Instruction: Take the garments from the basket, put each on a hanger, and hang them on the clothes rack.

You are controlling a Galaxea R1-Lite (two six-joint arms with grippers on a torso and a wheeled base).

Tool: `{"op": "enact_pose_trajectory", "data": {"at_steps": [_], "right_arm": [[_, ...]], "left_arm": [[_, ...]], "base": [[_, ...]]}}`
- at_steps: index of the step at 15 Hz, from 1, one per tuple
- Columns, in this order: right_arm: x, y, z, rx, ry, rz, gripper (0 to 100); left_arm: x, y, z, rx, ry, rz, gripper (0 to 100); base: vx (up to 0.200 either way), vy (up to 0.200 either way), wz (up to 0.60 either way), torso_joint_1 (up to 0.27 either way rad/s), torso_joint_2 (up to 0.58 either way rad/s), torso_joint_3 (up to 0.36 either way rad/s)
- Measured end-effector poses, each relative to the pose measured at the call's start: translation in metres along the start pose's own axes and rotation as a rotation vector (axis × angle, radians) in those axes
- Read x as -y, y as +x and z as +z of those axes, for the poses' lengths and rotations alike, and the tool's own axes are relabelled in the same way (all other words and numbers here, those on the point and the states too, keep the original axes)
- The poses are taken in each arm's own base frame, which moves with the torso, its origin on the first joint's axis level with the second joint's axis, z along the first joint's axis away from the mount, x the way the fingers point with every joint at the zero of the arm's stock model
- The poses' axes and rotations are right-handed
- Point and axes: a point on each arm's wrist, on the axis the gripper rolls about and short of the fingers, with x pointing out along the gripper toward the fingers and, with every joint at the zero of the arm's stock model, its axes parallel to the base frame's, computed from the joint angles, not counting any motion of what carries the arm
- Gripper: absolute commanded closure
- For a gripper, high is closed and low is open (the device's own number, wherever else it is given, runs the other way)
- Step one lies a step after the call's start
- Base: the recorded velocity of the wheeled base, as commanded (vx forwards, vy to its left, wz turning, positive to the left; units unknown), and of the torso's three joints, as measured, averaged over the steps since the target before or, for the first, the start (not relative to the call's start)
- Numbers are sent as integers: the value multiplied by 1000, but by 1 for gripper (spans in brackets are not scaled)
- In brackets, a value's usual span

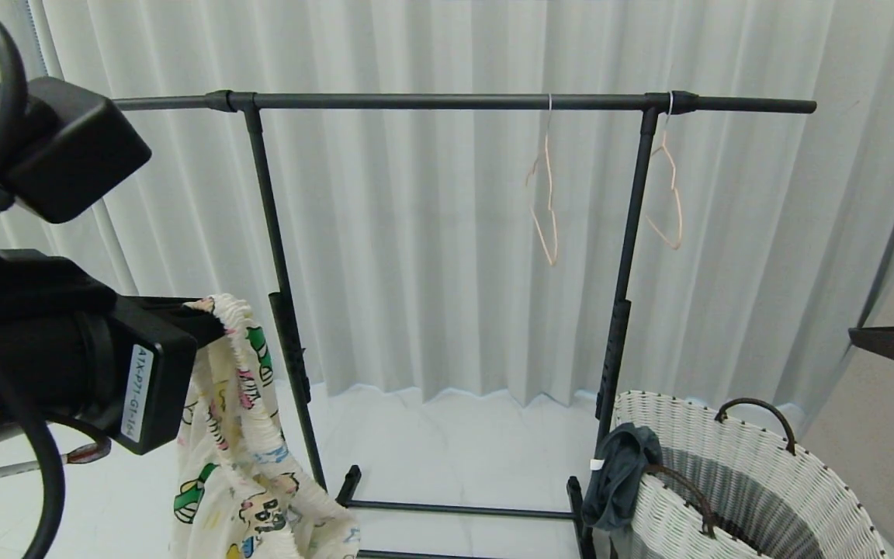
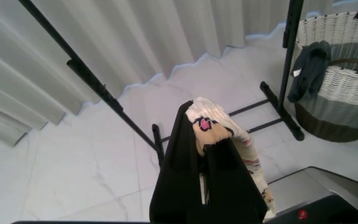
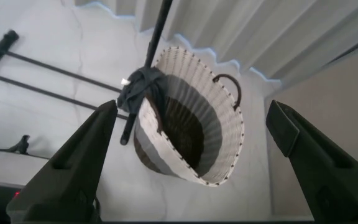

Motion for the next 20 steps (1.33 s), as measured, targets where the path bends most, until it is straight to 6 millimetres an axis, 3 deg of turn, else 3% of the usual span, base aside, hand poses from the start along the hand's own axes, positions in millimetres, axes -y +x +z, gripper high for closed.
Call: {"op": "enact_pose_trajectory", "data": {"at_steps": [4, 17, 20], "right_arm": [[-1, 2, 1, 1, 3, 0, 0], [-5, 14, 7, 6, 13, -9, 0], [-4, 16, 11, 36, 29, -11, 0]], "left_arm": [[-1, -3, -2, 3, 3, -2, 100], [-3, -6, -3, 12, 0, 0, 100], [-3, -6, -3, 12, 14, 15, 100]], "base": [[0, 0, 0, 116, -471, -233], [0, 0, 0, 290, -501, -249], [67, 0, 0, 149, -305, -150]]}}
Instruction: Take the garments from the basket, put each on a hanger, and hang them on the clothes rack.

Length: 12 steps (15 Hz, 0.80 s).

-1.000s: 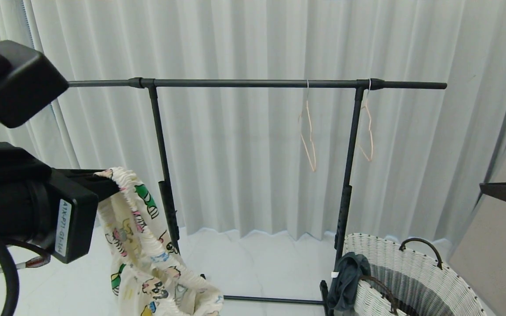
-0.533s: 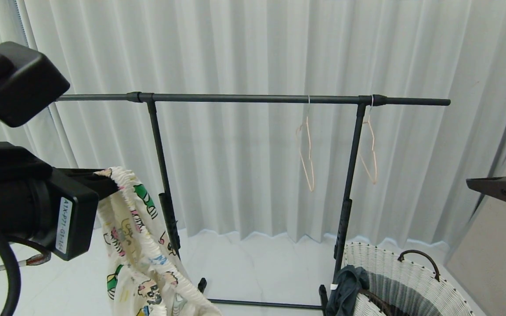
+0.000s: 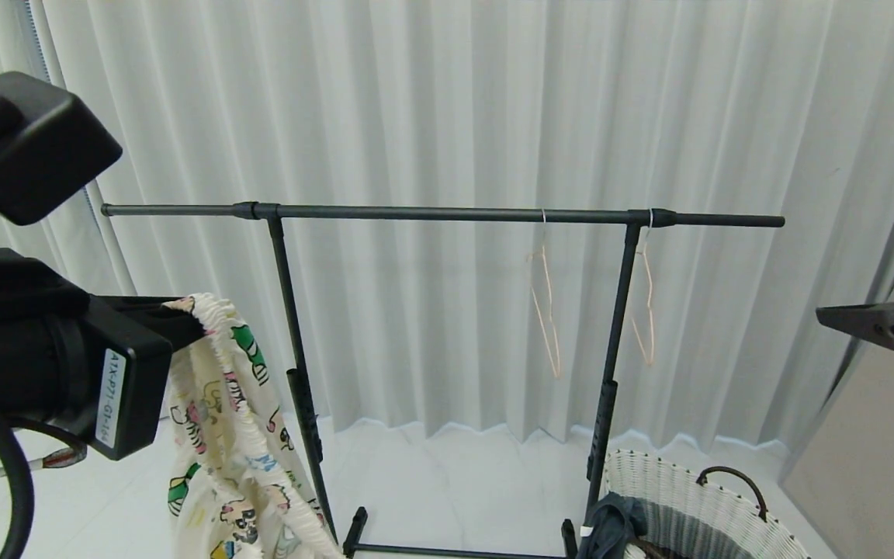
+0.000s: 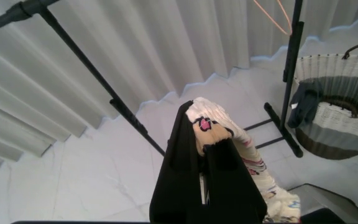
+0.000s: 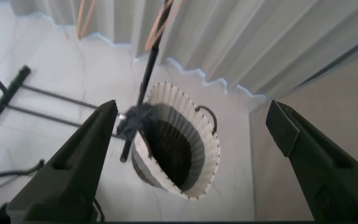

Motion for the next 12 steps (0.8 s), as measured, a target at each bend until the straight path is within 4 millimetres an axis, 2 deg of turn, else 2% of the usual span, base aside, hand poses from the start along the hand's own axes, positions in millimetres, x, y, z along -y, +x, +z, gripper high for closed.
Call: {"op": "enact_pose_trajectory", "data": {"at_steps": [7, 12], "right_arm": [[6, 13, 0, -30, 22, -43, 0], [3, 29, -14, -85, 13, -63, 0]], "left_arm": [[1, 1, -1, -5, 5, 0, 100], [1, 1, -2, -10, 14, -2, 100]], "base": [[200, 0, 0, 19, -25, -15], [200, 0, 0, 4, 3, 0]]}}
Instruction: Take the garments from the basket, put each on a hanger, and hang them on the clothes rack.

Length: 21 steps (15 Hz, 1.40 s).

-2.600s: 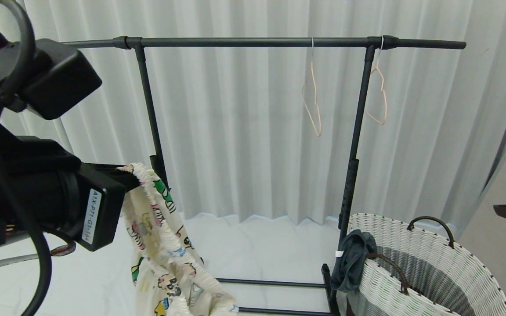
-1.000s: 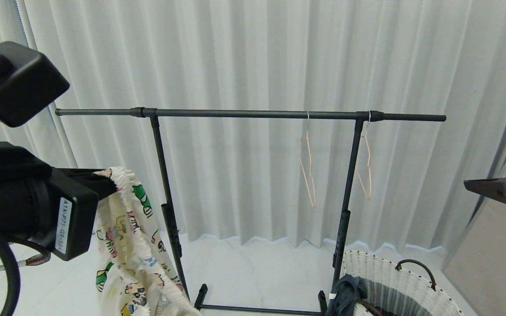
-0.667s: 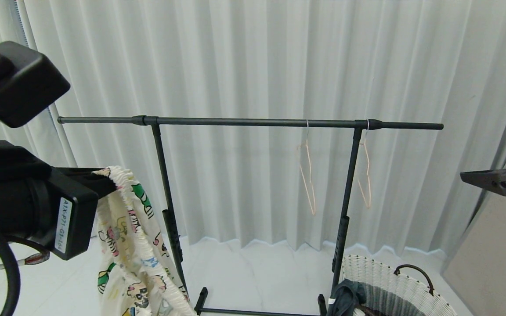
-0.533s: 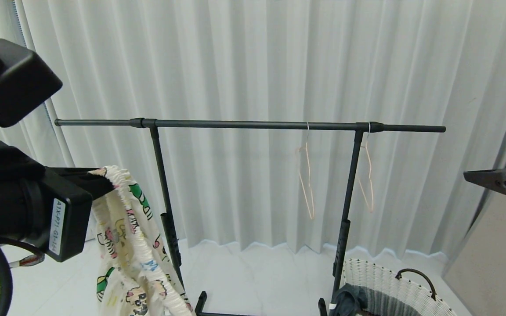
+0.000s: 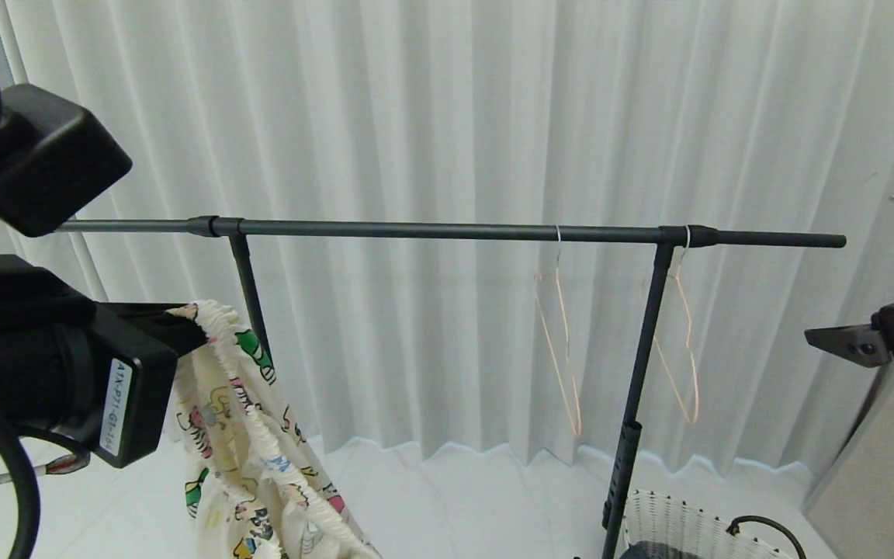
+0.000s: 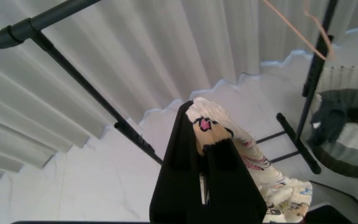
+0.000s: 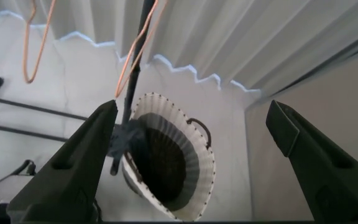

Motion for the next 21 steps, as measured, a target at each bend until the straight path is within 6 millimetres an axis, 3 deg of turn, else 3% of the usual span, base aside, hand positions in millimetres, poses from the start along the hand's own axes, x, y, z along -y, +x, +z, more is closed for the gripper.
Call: {"op": "enact_pose_trajectory", "data": {"at_steps": [5, 10, 18, 21], "right_arm": [[-9, 22, -13, -26, 65, -2, 0], [-20, 48, -10, -51, 201, -3, 0], [-50, 129, -20, -169, 443, -173, 0], [-54, 142, -27, -210, 446, -196, 0]], "left_arm": [[0, 0, 0, 0, 1, -1, 100], [3, 3, -6, -24, 32, -3, 100], [3, 3, -11, -30, 39, -6, 100], [1, -2, -14, -22, 37, -5, 100]], "base": [[200, 0, 0, 3, 4, 0], [0, 0, 0, 0, 0, 0], [0, 0, 0, 0, 0, 0], [0, 0, 0, 0, 0, 0]]}}
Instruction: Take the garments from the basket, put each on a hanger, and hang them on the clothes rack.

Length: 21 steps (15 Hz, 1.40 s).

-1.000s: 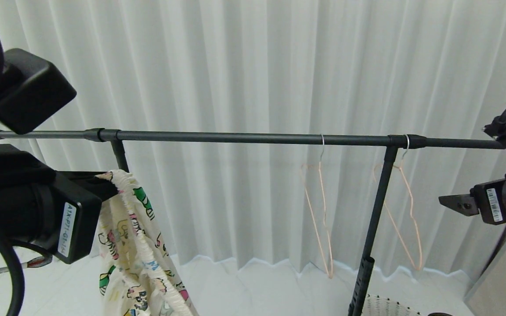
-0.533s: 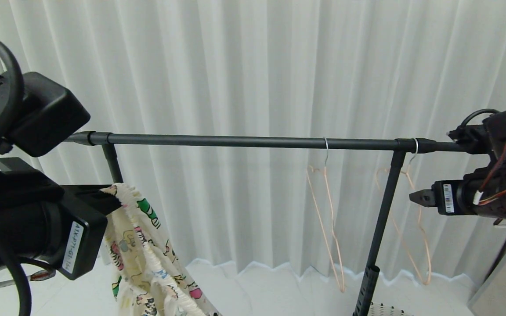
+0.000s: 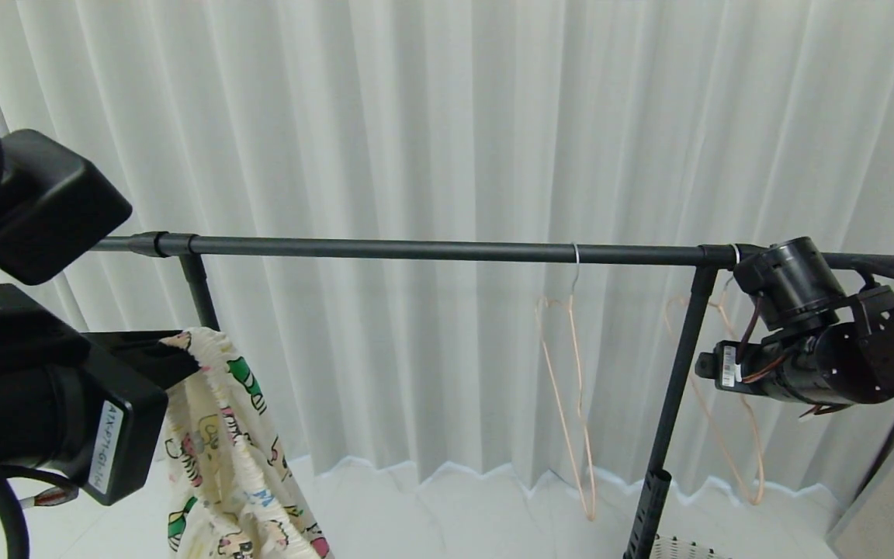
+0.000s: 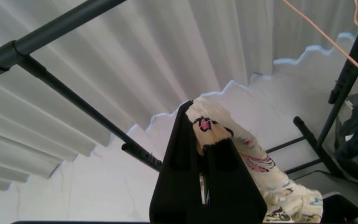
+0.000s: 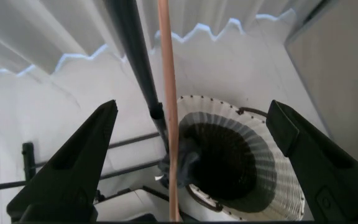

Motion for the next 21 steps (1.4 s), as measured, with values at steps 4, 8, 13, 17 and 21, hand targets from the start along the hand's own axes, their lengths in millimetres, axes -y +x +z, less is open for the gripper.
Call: {"op": "enact_pose_trajectory", "data": {"at_steps": [4, 8, 13, 17, 21], "right_arm": [[-1, 7, -3, -22, -1, -16, 0], [-2, 11, -5, -34, -4, -23, 100], [-4, 19, -8, -51, 8, -36, 100], [-5, 21, -8, -55, 12, -40, 100], [-2, 15, -4, -38, 22, -29, 100]], "left_arm": [[-2, -3, -1, 9, 19, 0, 100], [-3, -5, 0, 16, 17, 1, 100], [-4, -8, -1, 23, 14, 8, 100], [-4, -8, -2, 23, 14, 8, 100], [-4, -8, -2, 23, 13, 9, 100]], "base": [[0, 0, 0, 0, 0, 0], [0, 0, 0, 0, 0, 0], [0, 0, 0, 0, 0, 0], [0, 0, 0, 0, 0, 0], [0, 0, 0, 0, 0, 0]]}}
